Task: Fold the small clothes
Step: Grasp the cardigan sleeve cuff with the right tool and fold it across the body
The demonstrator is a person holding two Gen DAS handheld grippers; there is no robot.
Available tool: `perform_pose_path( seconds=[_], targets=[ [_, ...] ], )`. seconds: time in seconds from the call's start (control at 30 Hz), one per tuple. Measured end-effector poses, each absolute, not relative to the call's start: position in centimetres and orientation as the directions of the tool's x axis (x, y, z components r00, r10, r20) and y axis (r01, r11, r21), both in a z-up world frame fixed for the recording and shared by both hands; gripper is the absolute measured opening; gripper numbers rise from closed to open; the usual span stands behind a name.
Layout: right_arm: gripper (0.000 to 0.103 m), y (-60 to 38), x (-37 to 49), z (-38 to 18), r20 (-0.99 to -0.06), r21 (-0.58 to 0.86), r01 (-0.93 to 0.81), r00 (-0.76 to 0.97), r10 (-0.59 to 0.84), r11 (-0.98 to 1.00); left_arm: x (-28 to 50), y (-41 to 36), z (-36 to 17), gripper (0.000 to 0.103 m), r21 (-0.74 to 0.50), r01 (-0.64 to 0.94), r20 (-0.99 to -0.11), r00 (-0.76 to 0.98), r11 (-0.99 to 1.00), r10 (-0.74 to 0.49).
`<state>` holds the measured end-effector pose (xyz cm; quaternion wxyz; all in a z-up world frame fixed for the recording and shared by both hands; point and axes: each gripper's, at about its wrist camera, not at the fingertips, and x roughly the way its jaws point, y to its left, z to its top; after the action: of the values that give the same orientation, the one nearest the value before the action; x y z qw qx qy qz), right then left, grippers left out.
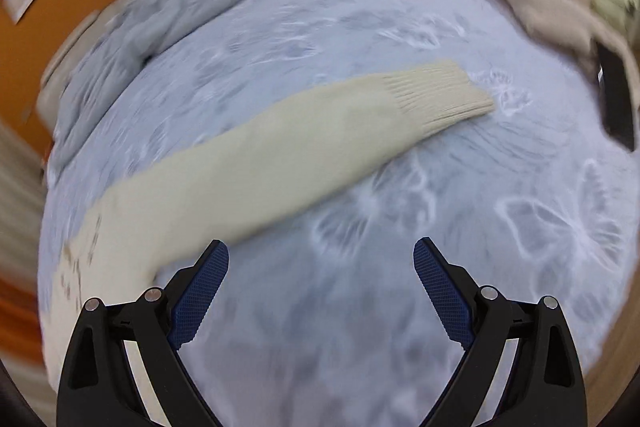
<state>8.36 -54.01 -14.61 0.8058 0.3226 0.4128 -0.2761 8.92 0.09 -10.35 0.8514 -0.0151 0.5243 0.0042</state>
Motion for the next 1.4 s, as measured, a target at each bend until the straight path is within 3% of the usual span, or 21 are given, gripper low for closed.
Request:
perform_pose_path(
  seconds=[0.13, 0.17, 0.2, 0.23, 0.27, 0.3, 0.47, 0.63, 0.77, 0.87, 0.93, 0.97, 1.0, 1.07, 1.23, 1.4],
  targets=[
    [0.091, -58.1, 10.3, -17.6, -0.856, 0.321, 0.767, 0.486, -0.176, 0.556, 11.3, -1.0, -12.0, 0.096, -0.018, 0.001, -0.903, 0.429, 1.000, -0.017],
    [0.088, -58.8, 10.9, -18.3, -0.854, 0.339, 0.771, 0.493, -0.168, 0.539, 11.8, -1.2, -12.2, 0.096, -0.016, 0.008, -0.905, 0.425, 1.000, -0.018],
    [0.068, -59.2, 11.3, -18.8, -0.852, 0.351, 0.773, 0.498, -0.163, 0.528, 12.4, -1.3, -12.5, 0.096, -0.013, 0.016, -0.905, 0.426, 1.000, -0.019],
    [0.057, -59.3, 11.6, -19.1, -0.852, 0.357, 0.775, 0.499, -0.158, 0.522, 12.8, -1.4, -12.6, 0.096, -0.012, 0.022, -0.903, 0.430, 1.000, -0.020],
    [0.027, -59.5, 12.2, -19.3, -0.852, 0.360, 0.776, 0.500, -0.156, 0.519, 13.2, -1.4, -12.6, 0.096, -0.012, 0.031, -0.899, 0.438, 0.999, -0.025],
    [0.010, -59.3, 12.6, -19.2, -0.849, 0.364, 0.771, 0.506, -0.154, 0.523, 13.5, -1.4, -12.6, 0.096, -0.012, 0.034, -0.896, 0.444, 0.999, -0.026],
    [0.009, -53.2, 15.9, -10.7, -0.676, 0.444, 0.575, 0.718, -0.164, 0.687, 15.2, -0.7, -11.6, 0.096, -0.064, 0.049, -0.870, 0.487, 0.997, -0.080],
    [0.009, -38.2, 20.7, -1.9, -0.511, 0.402, 0.126, 0.853, 0.108, 0.907, 16.7, 1.0, -9.6, 0.096, -0.159, 0.027, -0.828, 0.540, 0.987, -0.149],
    [0.013, -25.8, 23.8, -2.8, -0.548, 0.338, -0.161, 0.767, 0.333, 0.927, 17.9, 3.2, -8.2, 0.098, -0.243, -0.006, -0.794, 0.576, 0.970, -0.195],
    [0.015, -19.1, 25.7, -8.7, -0.683, 0.295, -0.259, 0.615, 0.393, 0.919, 19.2, 4.8, -7.9, 0.098, -0.312, -0.036, -0.784, 0.574, 0.949, -0.236],
    [0.015, -18.5, 25.0, -10.3, -0.715, 0.271, -0.257, 0.591, 0.373, 0.928, 20.4, 5.9, -8.1, 0.098, -0.363, -0.052, -0.779, 0.564, 0.930, -0.273],
    [0.020, -19.3, 24.2, -10.8, -0.722, 0.265, -0.234, 0.595, 0.353, 0.935, 21.1, 6.1, -8.4, 0.098, -0.376, -0.056, -0.780, 0.558, 0.925, -0.283],
    [0.035, -20.5, 23.5, -10.8, -0.723, 0.270, -0.204, 0.602, 0.338, 0.941, 21.8, 6.3, -8.6, 0.098, -0.384, -0.058, -0.782, 0.551, 0.921, -0.291],
    [0.053, -23.2, 22.1, -10.5, -0.709, 0.291, -0.124, 0.637, 0.301, 0.949, 23.4, 6.0, -9.5, 0.098, -0.401, -0.043, -0.784, 0.534, 0.915, -0.318],
    [0.053, -30.8, 19.6, -11.9, -0.731, 0.287, 0.092, 0.664, 0.156, 0.954, 26.6, 0.7, -9.9, 0.098, -0.361, 0.040, -0.785, 0.526, 0.932, -0.327],
    [0.053, -33.5, 19.7, -13.9, -0.719, 0.407, 0.208, 0.673, 0.172, 0.889, 30.3, -9.4, -10.6, 0.098, -0.145, 0.151, -0.818, 0.538, 0.978, -0.204]
  ],
)
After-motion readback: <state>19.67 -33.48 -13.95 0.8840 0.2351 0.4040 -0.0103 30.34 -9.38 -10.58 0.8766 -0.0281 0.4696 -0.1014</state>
